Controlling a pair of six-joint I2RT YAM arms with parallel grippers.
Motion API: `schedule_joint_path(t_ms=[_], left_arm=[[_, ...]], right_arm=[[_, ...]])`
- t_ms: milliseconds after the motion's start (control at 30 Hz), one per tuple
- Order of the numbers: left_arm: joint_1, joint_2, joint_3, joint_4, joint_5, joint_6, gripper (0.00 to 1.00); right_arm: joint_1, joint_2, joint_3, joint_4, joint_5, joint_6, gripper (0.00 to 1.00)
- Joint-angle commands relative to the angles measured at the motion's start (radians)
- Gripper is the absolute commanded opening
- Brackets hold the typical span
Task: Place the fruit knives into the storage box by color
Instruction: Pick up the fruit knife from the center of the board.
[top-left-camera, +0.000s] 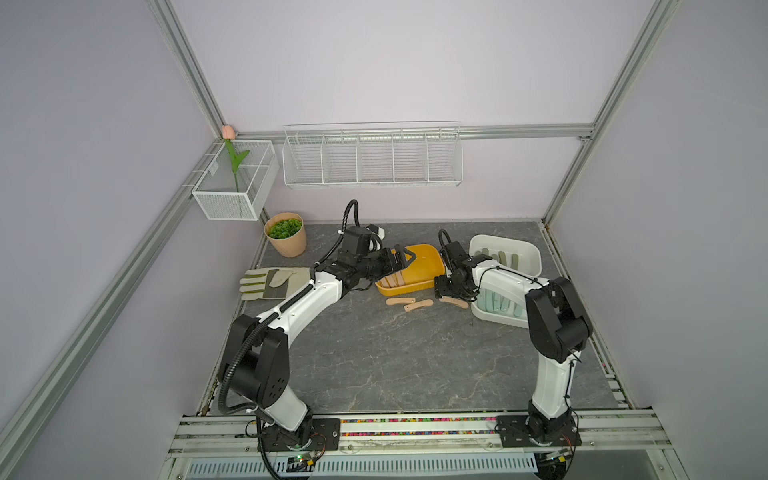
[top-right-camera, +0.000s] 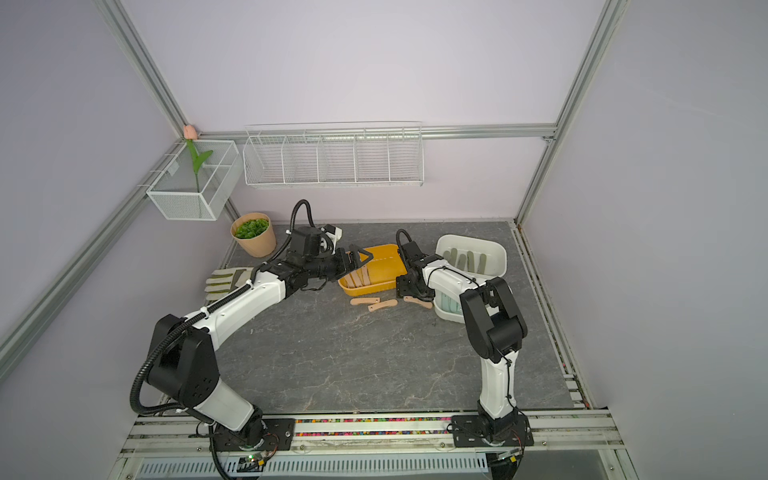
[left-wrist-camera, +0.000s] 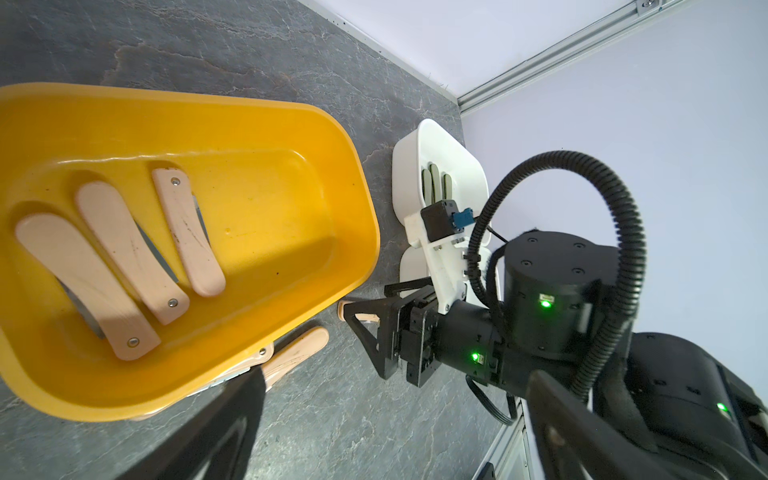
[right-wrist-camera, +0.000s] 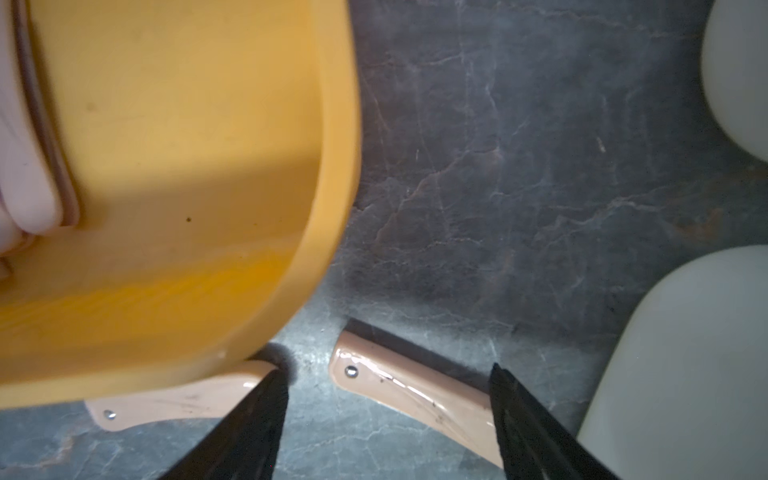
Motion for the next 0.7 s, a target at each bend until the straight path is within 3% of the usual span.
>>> schedule_joint_path(t_ms=[0,333,667], left_arm=[[0.003,-0.022,-0.007,0.018,0.010,-0.004,0.99],[0.004,-0.011,-0.013,0.037,0.018,-0.009,0.99],[0.003,-0.014,-0.025,0.046,0.015,-0.009,0.99]], right_arm=[[-0.006,0.023,0.011,-0.034,0.004,-0.019,0.81],[-0.001,0.008,-0.031,-0.028,-0.112,0.015,0.81],[0.032,-0.031,-0.081,-0.028,-0.126,0.045,0.78]])
